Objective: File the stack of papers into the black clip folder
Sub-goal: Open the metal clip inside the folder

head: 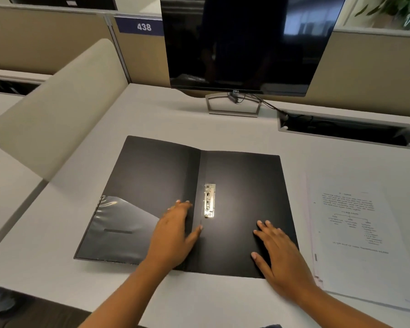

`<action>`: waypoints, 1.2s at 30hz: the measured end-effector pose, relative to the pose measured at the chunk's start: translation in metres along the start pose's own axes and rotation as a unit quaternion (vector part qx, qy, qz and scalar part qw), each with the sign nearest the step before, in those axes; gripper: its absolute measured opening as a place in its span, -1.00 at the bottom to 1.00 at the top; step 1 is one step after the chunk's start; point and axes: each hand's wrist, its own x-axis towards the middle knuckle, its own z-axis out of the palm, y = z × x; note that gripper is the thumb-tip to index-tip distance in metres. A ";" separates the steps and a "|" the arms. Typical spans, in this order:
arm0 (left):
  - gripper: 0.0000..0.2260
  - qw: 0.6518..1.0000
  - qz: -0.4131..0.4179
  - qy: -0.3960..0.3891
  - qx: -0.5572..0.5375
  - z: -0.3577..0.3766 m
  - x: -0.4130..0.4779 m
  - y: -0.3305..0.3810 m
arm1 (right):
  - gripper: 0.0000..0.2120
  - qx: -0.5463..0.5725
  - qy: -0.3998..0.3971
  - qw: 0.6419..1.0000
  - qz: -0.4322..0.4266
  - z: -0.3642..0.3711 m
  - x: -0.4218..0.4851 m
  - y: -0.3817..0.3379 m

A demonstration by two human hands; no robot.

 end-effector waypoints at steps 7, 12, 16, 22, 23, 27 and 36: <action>-0.31 0.997 0.016 -0.078 0.017 0.009 0.051 -0.008 | -0.44 0.006 0.016 1.000 -0.005 0.001 -0.001 0.000; -0.22 0.992 0.000 -0.128 -0.004 0.015 0.062 -0.014 | -0.48 0.010 0.018 1.000 -0.007 0.003 -0.001 0.001; -0.26 0.992 -0.009 -0.126 -0.032 0.019 0.063 -0.023 | -0.47 0.007 0.016 1.000 -0.002 0.004 -0.001 0.001; -0.24 0.994 -0.021 -0.110 -0.015 0.025 0.065 -0.023 | -0.46 0.005 0.019 1.000 0.000 0.004 -0.001 0.001; -0.25 0.994 -0.020 -0.109 -0.009 0.025 0.066 -0.022 | -0.45 0.007 0.019 1.000 0.001 0.003 -0.001 0.001; -0.31 0.994 -0.024 -0.109 0.017 0.023 0.070 -0.017 | -0.43 0.010 0.017 1.000 0.003 0.004 -0.002 0.000; -0.32 0.991 -0.057 -0.110 0.051 0.017 0.074 -0.008 | -0.46 0.018 0.020 1.000 0.003 0.006 -0.001 0.002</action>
